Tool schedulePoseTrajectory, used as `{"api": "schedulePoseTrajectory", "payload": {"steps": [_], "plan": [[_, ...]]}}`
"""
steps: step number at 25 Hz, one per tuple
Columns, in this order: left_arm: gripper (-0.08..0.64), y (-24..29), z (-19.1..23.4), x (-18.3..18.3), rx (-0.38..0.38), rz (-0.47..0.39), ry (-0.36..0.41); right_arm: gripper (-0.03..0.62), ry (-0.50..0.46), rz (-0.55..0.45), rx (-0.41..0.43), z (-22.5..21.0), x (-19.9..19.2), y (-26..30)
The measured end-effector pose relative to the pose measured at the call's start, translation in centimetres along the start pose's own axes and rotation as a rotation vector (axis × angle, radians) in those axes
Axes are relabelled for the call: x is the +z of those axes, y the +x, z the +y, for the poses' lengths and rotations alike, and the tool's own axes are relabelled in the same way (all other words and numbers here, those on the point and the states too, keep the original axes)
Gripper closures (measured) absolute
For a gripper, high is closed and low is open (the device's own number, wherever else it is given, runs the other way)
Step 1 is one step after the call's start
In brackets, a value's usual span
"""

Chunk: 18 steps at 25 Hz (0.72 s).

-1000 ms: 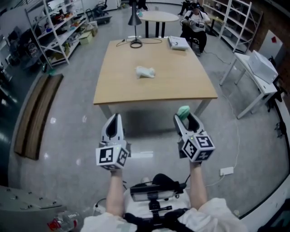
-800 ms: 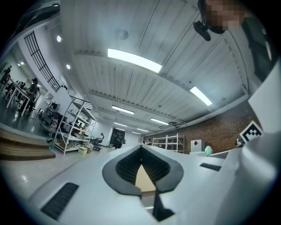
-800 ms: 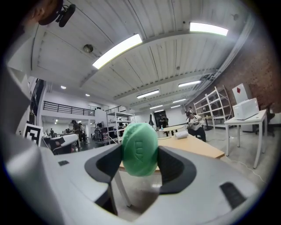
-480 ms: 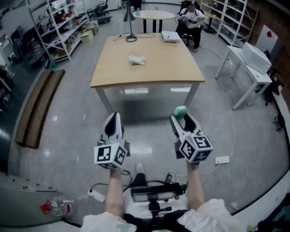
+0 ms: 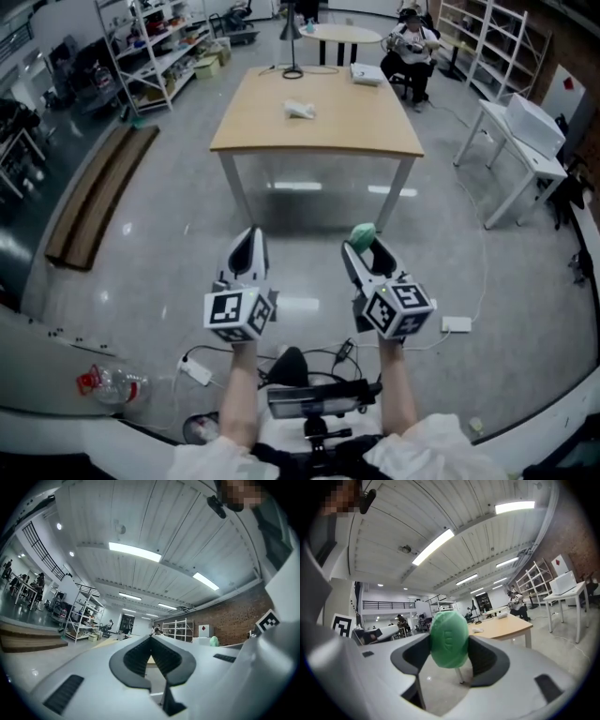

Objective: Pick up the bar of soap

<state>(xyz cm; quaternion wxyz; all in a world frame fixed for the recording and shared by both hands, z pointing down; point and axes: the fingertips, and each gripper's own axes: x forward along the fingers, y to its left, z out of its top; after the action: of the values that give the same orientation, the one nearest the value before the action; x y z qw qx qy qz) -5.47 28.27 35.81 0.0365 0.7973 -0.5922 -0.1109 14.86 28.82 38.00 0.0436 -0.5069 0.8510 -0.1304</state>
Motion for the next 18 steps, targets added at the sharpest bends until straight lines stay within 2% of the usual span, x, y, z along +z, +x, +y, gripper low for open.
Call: {"api": "schedulePoseTrajectory", "payload": {"steps": [7,18], "plan": [[0.548,-4.5,-0.9,2.1,-0.031,-0.016,0.011,0.330,-0.043,-0.013,0.010,5.1,0.4,-4.1],[0.548,-6.8,0.1,2.4,-0.042,-0.012,0.004,0.331,-0.057,0.027,0.006,8.4,-1.1,-5.1]]}}
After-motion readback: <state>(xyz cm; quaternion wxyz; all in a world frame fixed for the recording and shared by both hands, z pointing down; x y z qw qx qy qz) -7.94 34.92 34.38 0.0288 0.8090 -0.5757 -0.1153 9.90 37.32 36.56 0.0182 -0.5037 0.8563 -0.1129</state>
